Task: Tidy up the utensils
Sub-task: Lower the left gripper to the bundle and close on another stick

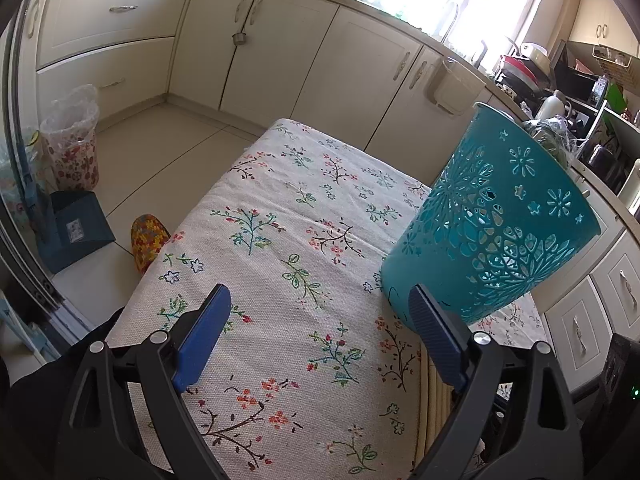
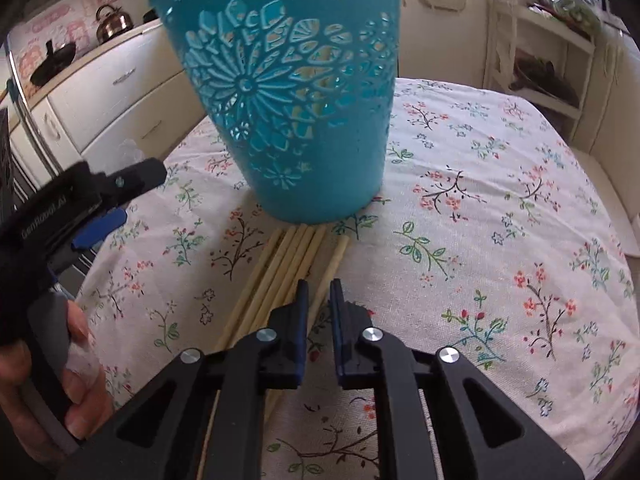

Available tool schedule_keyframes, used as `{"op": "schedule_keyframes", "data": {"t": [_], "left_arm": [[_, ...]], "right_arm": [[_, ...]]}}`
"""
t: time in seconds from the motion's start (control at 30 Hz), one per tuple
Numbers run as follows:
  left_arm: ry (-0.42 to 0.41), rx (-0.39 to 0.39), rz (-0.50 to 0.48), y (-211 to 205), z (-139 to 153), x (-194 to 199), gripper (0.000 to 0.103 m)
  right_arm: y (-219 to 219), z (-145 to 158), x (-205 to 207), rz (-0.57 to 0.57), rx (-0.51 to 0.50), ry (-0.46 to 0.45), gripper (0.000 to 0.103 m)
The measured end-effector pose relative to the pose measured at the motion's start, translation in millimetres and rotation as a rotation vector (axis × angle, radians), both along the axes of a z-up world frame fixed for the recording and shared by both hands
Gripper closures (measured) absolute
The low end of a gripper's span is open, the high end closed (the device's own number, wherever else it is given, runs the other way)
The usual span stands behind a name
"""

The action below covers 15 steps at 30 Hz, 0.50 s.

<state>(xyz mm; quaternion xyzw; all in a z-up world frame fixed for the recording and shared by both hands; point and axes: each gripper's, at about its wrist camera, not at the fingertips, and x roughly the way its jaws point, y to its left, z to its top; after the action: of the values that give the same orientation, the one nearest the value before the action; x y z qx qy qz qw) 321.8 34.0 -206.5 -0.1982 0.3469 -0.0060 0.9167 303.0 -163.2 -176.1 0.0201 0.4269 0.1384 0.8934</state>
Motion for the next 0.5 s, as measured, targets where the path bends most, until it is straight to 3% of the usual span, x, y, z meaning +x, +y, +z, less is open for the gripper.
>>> {"op": "schedule_keyframes", "data": {"t": [0.13, 0.2, 0.33, 0.5], "left_arm": [[0.003, 0.018, -0.025, -5, 1, 1, 0.016], [0.013, 0.049, -0.092, -16, 4, 2, 0.016], [0.059, 0.142, -0.216, -47, 4, 0, 0.016], [0.099, 0.287, -0.268, -78, 0, -2, 0.016]], "right_arm": [[-6, 1, -5, 0.04, -0.031, -0.001, 0.094], [-15, 1, -11, 0.051, -0.028, 0.002, 0.094], [-34, 0, -18, 0.044, 0.015, -0.006, 0.094], [-51, -4, -22, 0.016, 0.095, -0.01, 0.097]]}}
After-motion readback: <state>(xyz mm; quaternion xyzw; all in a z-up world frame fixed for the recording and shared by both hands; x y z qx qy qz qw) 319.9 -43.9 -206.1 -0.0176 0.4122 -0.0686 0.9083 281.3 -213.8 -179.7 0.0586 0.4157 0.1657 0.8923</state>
